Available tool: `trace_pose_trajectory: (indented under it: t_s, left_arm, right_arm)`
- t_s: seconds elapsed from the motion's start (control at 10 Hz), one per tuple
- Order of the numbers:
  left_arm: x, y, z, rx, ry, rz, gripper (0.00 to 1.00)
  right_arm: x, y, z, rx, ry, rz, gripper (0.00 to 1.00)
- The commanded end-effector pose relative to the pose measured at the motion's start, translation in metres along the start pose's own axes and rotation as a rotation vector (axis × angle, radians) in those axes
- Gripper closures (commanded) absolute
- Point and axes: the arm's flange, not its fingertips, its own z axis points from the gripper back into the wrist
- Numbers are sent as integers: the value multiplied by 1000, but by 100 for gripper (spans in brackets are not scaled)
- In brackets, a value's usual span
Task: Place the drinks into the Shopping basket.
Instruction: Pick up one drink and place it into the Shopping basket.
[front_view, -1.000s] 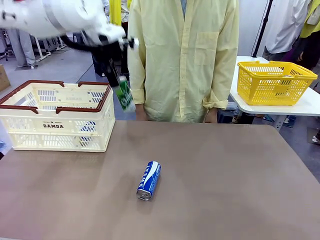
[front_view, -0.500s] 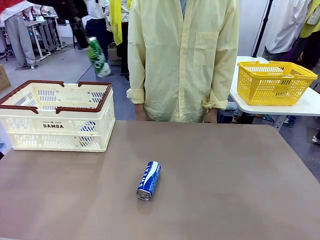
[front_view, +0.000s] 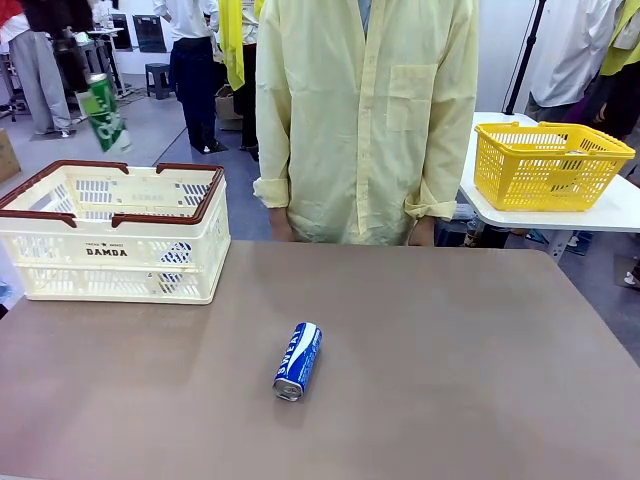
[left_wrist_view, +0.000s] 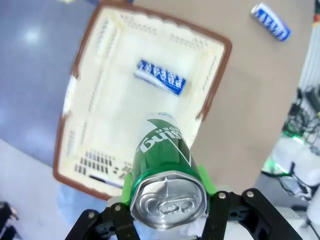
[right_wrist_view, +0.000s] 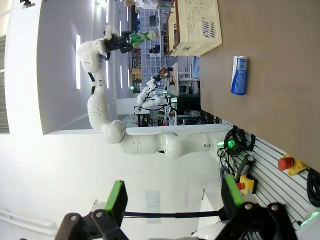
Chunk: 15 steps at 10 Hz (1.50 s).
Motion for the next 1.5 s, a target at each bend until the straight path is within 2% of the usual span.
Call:
trace_pose_trajectory:
  t_s: [0.0, 0.1, 0.2, 0.5, 0.7, 0.9, 1.1, 1.3, 1.4]
  left_arm:
    - [-20, -8, -43, -16, 41, 11, 100]
    - [-31, -6, -69, -7, 53, 63, 100]
    - [-37, -2, -94, 3, 24, 77, 100]
    - [-35, 10, -160, -52, 31, 131, 100]
    - [-32, 14, -189, -25, 21, 193, 100]
    - [-29, 18, -210, -65, 37, 197, 100]
    - [-28, 21, -222, -43, 20, 225, 100]
    - [-28, 31, -235, -38, 20, 306, 100]
    - [-27, 37, -240, -37, 32, 394, 100]
  right_arm:
    - [-1, 4, 0, 10, -5, -3, 0]
    - [-1, 4, 0, 10, -5, -3, 0]
    - [-1, 4, 0, 10, -5, -3, 0]
    - [-1, 4, 0, 10, -5, -3, 0]
    - [-1, 4, 0, 10, -5, -3, 0]
    - [-1, 4, 0, 10, -5, -3, 0]
    - [-1, 4, 0, 10, -5, -3, 0]
    - [-1, 4, 0, 10, -5, -3, 0]
    - [-1, 4, 0, 10, -5, -3, 0]
